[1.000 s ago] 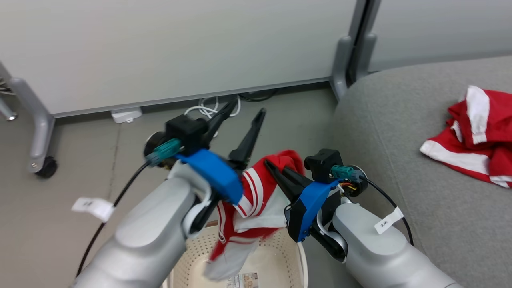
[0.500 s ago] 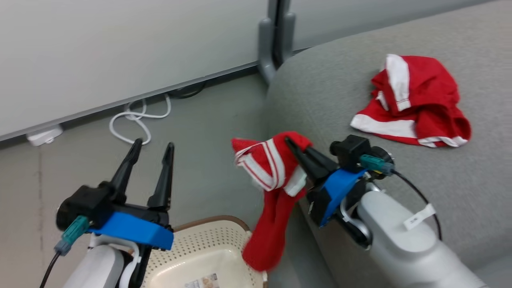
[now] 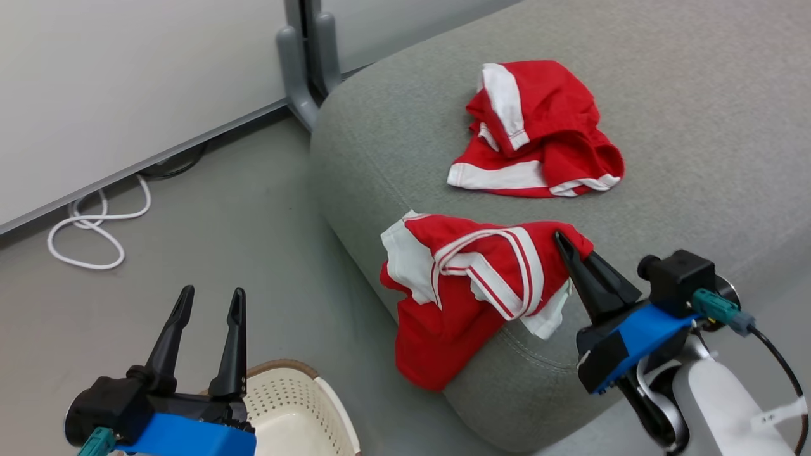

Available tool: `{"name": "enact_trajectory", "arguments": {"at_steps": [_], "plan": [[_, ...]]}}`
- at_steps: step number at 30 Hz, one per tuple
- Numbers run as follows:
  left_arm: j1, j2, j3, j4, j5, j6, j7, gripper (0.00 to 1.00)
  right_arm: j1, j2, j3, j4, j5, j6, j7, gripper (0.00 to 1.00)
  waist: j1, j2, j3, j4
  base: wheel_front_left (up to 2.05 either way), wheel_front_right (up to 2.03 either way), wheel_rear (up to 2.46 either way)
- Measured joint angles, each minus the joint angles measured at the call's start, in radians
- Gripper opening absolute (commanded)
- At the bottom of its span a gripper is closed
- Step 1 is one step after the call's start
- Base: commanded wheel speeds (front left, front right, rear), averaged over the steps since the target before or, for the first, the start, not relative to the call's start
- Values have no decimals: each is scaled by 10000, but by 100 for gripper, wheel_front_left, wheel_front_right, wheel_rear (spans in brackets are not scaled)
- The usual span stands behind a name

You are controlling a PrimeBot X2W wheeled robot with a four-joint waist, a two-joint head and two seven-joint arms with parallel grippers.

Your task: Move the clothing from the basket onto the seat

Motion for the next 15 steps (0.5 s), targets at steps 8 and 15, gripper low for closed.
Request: {"name": "enact_trajectory", "arguments": {"at_steps": [8,15], "plan": [[185,-132,255,13,430,-267,0,100,1122,573,-694,-1599,-445,0,704,0,0,0,190,-543,0,0,0],[-64,-48,215,58,639,-477,0,100,643,665,-966,-1927,-629,0,819,0,0,0,613,-496,0,0,0]]}}
